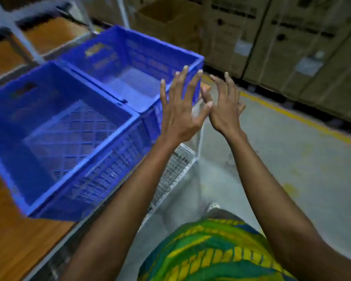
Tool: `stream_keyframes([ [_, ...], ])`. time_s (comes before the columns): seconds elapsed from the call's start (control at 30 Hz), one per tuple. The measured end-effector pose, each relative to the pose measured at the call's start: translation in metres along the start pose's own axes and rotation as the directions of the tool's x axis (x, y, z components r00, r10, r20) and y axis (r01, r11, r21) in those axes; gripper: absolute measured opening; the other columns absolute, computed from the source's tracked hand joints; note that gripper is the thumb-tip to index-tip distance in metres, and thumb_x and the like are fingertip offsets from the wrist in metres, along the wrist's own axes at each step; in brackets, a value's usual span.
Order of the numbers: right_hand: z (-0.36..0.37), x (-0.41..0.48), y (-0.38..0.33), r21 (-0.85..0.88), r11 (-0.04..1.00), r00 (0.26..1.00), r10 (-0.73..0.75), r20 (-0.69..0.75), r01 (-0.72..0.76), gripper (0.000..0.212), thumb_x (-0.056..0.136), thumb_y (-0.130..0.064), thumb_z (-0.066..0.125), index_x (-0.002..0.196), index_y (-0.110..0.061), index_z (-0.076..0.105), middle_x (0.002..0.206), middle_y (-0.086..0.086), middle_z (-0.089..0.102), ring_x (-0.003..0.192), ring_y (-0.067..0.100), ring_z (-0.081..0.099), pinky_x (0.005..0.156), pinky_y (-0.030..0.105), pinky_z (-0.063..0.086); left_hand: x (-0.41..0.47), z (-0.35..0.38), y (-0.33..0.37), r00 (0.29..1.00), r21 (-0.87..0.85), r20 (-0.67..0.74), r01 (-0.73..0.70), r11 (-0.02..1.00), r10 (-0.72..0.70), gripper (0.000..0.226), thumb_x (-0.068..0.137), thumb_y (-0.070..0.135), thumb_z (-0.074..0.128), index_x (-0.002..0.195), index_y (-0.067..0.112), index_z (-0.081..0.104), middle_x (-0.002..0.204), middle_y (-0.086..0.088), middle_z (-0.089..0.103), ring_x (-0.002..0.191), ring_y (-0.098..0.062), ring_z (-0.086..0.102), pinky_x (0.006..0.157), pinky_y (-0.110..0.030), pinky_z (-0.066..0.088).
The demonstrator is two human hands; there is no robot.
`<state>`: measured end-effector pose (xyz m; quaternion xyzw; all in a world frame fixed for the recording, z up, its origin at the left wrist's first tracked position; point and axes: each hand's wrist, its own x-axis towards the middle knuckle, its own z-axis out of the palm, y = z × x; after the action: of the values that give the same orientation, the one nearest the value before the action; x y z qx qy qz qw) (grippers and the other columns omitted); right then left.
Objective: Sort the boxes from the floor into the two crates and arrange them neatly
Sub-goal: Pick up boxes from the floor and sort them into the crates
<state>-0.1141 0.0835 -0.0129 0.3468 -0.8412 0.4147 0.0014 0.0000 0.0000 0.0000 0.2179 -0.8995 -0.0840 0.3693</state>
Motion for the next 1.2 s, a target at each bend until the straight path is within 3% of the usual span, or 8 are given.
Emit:
stream_keyframes([
  [0.23,-0.026,-0.068,0.134,-0.085,0.904,0.907,0.421,-0.009,-0.420,0.051,0.098,-0.067,0.042,0.144,-0.046,0.043,0.168,-0.006,0.020,0.152,0.020,0.019,0.114,0.058,0.018,-0.047,0.116,0.046,0.914,-0.319,0.406,0.143,0.937,-0.001,0.067,0.094,0.056,0.051,0.150,0.021,0.043,0.159,-0.008,0.037,0.148,-0.024,0.033,0.121,-0.051,0.023],
  [0.4,-0.050,-0.120,0.200,-0.093,0.795,0.799,0.602,0.007,-0.599,0.053,0.096,-0.069,0.044,0.145,-0.048,0.043,0.166,-0.007,0.024,0.152,0.019,0.020,0.114,0.060,0.021,-0.077,0.174,0.066,0.744,-0.439,0.665,0.316,0.841,0.067,0.056,0.098,0.054,0.044,0.137,0.015,0.057,0.146,-0.010,0.051,0.139,-0.024,0.043,0.116,-0.044,0.035],
  [0.6,-0.075,-0.191,0.246,-0.008,0.579,0.575,0.807,-0.130,-0.815,0.049,0.098,-0.062,0.049,0.142,-0.041,0.051,0.157,-0.005,0.037,0.148,0.020,0.028,0.112,0.052,0.026,-0.097,0.220,0.101,0.501,-0.454,0.847,0.510,0.730,0.177,0.025,0.097,0.043,0.059,0.114,0.027,0.068,0.109,0.006,0.070,0.093,0.003,0.063,0.085,-0.031,0.050],
  [0.67,-0.077,-0.215,0.243,0.056,0.504,0.487,0.854,-0.181,-0.862,0.048,0.099,-0.059,0.050,0.142,-0.039,0.052,0.155,-0.006,0.040,0.147,0.019,0.029,0.112,0.051,0.027,-0.106,0.226,0.115,0.419,-0.464,0.871,0.524,0.715,0.258,0.019,0.094,0.048,0.059,0.103,0.034,0.068,0.096,0.007,0.072,0.088,-0.003,0.066,0.080,-0.033,0.052],
  [0.77,-0.075,-0.247,0.227,0.197,0.411,0.335,0.883,-0.328,-0.890,0.045,0.099,-0.057,0.052,0.139,-0.037,0.055,0.149,-0.007,0.046,0.144,0.020,0.034,0.112,0.052,0.030,-0.114,0.233,0.141,0.254,-0.519,0.854,0.455,0.723,0.454,0.034,0.089,0.054,0.057,0.106,0.027,0.071,0.095,0.000,0.075,0.090,-0.019,0.070,0.084,-0.037,0.054],
  [0.9,-0.053,-0.284,0.190,0.365,0.294,0.100,0.879,-0.466,-0.883,0.041,0.100,-0.055,0.053,0.136,-0.035,0.058,0.144,-0.006,0.051,0.140,0.022,0.039,0.110,0.049,0.034,-0.119,0.237,0.165,0.069,-0.611,0.770,0.365,0.703,0.634,0.032,0.087,0.061,0.057,0.099,0.033,0.070,0.092,0.000,0.076,0.091,-0.019,0.071,0.086,-0.038,0.055],
  [1.0,-0.027,-0.310,0.152,0.494,0.228,-0.078,0.848,-0.525,-0.839,0.043,0.098,-0.062,0.049,0.131,-0.037,0.059,0.141,-0.007,0.054,0.137,0.021,0.042,0.110,0.053,0.036,-0.131,0.228,0.169,-0.096,-0.625,0.722,0.334,0.706,0.685,0.019,0.094,0.050,0.060,0.100,0.034,0.069,0.092,0.000,0.076,0.086,-0.015,0.071,0.078,-0.031,0.052],
  [1.2,0.035,-0.369,0.087,0.619,0.094,-0.338,0.769,-0.542,-0.779,0.055,0.096,-0.070,0.040,0.132,-0.034,0.059,0.137,-0.004,0.059,0.134,0.022,0.048,0.111,0.041,0.034,-0.171,0.194,0.160,-0.368,-0.660,0.588,0.295,0.690,0.720,0.030,0.100,0.036,0.060,0.109,0.009,0.072,0.090,-0.007,0.076,0.071,-0.012,0.070,0.060,-0.016,0.048],
])
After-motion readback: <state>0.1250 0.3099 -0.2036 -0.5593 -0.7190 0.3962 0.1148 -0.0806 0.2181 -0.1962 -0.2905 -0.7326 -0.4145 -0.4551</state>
